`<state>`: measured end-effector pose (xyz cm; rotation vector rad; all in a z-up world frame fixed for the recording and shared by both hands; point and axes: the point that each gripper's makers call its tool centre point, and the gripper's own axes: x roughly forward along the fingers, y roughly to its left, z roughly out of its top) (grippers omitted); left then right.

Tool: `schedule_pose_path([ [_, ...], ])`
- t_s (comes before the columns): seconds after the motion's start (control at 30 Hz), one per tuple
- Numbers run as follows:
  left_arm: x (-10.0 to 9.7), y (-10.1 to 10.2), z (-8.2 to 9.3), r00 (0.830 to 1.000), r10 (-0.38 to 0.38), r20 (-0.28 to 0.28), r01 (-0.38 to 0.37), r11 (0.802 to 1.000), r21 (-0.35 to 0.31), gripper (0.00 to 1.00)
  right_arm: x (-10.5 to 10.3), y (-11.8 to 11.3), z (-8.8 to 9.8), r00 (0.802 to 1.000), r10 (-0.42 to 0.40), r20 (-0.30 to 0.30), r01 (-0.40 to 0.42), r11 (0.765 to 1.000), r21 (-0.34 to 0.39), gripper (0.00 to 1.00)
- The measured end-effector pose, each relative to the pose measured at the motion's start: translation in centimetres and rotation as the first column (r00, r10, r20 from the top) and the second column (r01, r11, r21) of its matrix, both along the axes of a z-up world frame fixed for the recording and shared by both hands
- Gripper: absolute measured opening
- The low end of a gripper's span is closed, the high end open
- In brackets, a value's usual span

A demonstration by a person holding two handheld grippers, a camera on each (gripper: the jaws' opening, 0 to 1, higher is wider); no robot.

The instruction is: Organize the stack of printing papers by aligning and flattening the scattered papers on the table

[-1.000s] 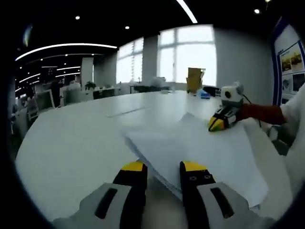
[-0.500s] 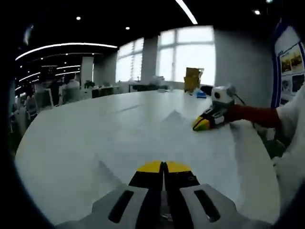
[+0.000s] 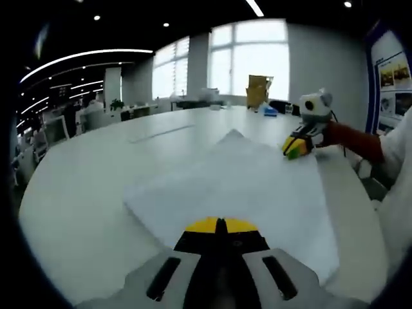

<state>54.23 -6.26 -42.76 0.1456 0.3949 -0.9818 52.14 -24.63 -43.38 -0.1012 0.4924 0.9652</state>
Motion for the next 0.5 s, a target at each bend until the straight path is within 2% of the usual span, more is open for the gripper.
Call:
schedule_pose_path([
  [0.03, 0.0, 0.0, 0.0, 1.0, 0.0, 0.001, 0.0, 1.0, 0.001, 0.06, -0.1, -0.1, -0.4, 1.0, -0.004, -0.009, 0.004, 1.0, -0.001, 0.0],
  [0.07, 0.0, 0.0, 0.0, 1.0, -0.002, 0.002, 0.002, 1.0, 0.001, 0.06, 0.2, 0.2, 0.5, 0.999, 0.006, 0.042, -0.007, 0.999, 0.04, 0.0],
  [0.1, 0.0, 0.1, 0.2, 1.0, 0.004, 0.005, -0.004, 1.0, 0.004, 0.06, -0.3, -0.3, 0.0, 1.0, -0.018, 0.004, 0.018, 0.999, 0.03, 0.0],
  [0.13, -0.1, 0.3, 0.5, 1.0, 0.001, 0.002, -0.001, 1.0, -0.011, 0.06, -0.4, -0.2, 0.3, 1.0, -0.013, 0.017, 0.012, 0.999, 0.038, 0.0],
  [0.17, -0.6, -0.2, 2.0, 1.0, 0.003, -0.015, -0.004, 0.993, -0.118, 0.06, -0.6, -0.1, 0.3, 0.999, -0.02, 0.03, 0.019, 0.999, 0.038, 0.0],
  [0.2, -1.6, -0.4, 3.4, 1.0, -0.002, -0.011, 0.0, 0.984, -0.178, 0.06, -0.6, -0.1, 0.5, 0.997, -0.017, 0.07, 0.015, 0.999, 0.029, 0.0],
  [0.23, -3.0, -0.8, 4.0, 0.997, -0.06, 0.047, 0.067, 0.983, -0.171, 0.06, -0.6, -0.1, 0.6, 0.996, -0.015, 0.092, 0.013, 1.0, 0.021, 0.0],
  [0.27, -4.2, -0.8, 3.4, 0.992, -0.096, 0.077, 0.104, 0.989, -0.107, 0.06, -0.8, -0.1, 0.7, 0.996, -0.023, 0.083, 0.021, 0.999, 0.025, 0.0],
  [0.3, -5.3, -0.7, 2.2, 0.991, -0.126, 0.042, 0.128, 0.991, -0.048, 0.06, -0.7, -0.2, 0.7, 0.996, -0.026, 0.084, 0.024, 0.999, 0.023, 0.0],
  [0.33, -6.4, -0.6, 0.7, 0.987, -0.162, -0.019, 0.162, 0.987, 0.002, 0.06, -0.6, -0.2, 0.7, 0.996, -0.027, 0.084, 0.025, 0.999, 0.022, 0.0],
  [0.37, -6.8, -0.3, -0.3, 0.984, -0.176, -0.039, 0.178, 0.983, 0.045, 0.06, -0.6, -0.1, 0.6, 0.996, -0.027, 0.081, 0.025, 0.999, 0.023, 0.0],
  [0.4, -6.6, 0.0, -0.8, 0.985, -0.169, -0.035, 0.171, 0.982, 0.075, 0.06, -0.6, -0.1, 0.6, 0.997, -0.026, 0.079, 0.025, 0.999, 0.025, 0.0],
  [0.47, -5.8, 0.2, 0.5, 0.988, -0.157, 0.003, 0.157, 0.987, 0.02, 0.05, -0.7, -0.1, 0.6, 0.997, -0.025, 0.076, 0.023, 0.999, 0.029, 0.0],
  [0.5, -5.7, 0.2, 0.2, 0.988, -0.156, 0.004, 0.156, 0.987, 0.028, 0.05, -0.7, -0.1, 0.6, 0.997, -0.025, 0.075, 0.023, 0.999, 0.029, 0.0],
])
